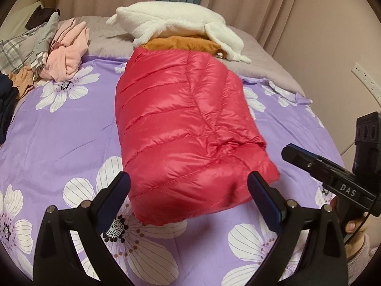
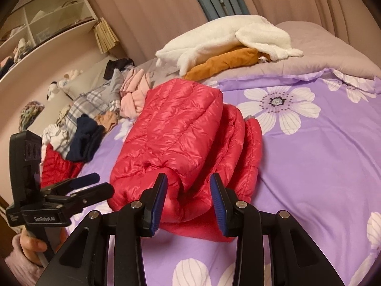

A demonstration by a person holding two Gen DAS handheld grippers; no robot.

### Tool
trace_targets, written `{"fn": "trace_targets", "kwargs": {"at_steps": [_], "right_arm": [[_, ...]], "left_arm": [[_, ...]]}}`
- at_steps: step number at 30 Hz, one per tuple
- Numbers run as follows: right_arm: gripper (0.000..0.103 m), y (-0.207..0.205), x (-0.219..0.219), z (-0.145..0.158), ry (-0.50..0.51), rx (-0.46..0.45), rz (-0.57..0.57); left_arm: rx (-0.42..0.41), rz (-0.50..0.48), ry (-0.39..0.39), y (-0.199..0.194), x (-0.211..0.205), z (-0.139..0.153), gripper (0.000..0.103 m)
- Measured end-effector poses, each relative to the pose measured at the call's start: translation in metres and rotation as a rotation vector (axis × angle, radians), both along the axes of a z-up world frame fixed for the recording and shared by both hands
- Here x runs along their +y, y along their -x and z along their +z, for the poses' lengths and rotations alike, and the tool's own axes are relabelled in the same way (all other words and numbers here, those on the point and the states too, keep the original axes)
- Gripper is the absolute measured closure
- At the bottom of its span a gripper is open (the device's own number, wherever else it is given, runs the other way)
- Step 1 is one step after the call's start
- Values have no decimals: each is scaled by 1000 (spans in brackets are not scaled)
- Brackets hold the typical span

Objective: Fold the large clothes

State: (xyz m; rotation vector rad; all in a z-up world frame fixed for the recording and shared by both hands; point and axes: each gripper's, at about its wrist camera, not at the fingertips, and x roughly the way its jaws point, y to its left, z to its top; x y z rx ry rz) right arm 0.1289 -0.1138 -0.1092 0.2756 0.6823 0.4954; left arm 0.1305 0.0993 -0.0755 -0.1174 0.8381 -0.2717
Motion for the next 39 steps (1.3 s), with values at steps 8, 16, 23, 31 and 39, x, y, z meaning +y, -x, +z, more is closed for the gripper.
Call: {"fn": "trace_targets", "kwargs": {"at_steps": [8, 16, 23, 31, 39], "right_arm": [[40, 19, -5, 15, 47, -16, -55], [26, 38, -17, 26, 58, -6, -107], [19, 51, -22, 36, 41, -6, -126], [4, 66, -21, 53, 40, -32, -120], [1, 79, -20, 68, 44, -61, -116]], "left_arm": [[-28, 8, -26, 24, -1, 17, 3], [-33, 40, -46, 44, 4, 26, 0], [-37, 64, -94, 58, 6, 36, 0], [-29, 83, -104, 72, 3, 50, 0], [-37, 102, -124, 85, -3, 61, 0]]}}
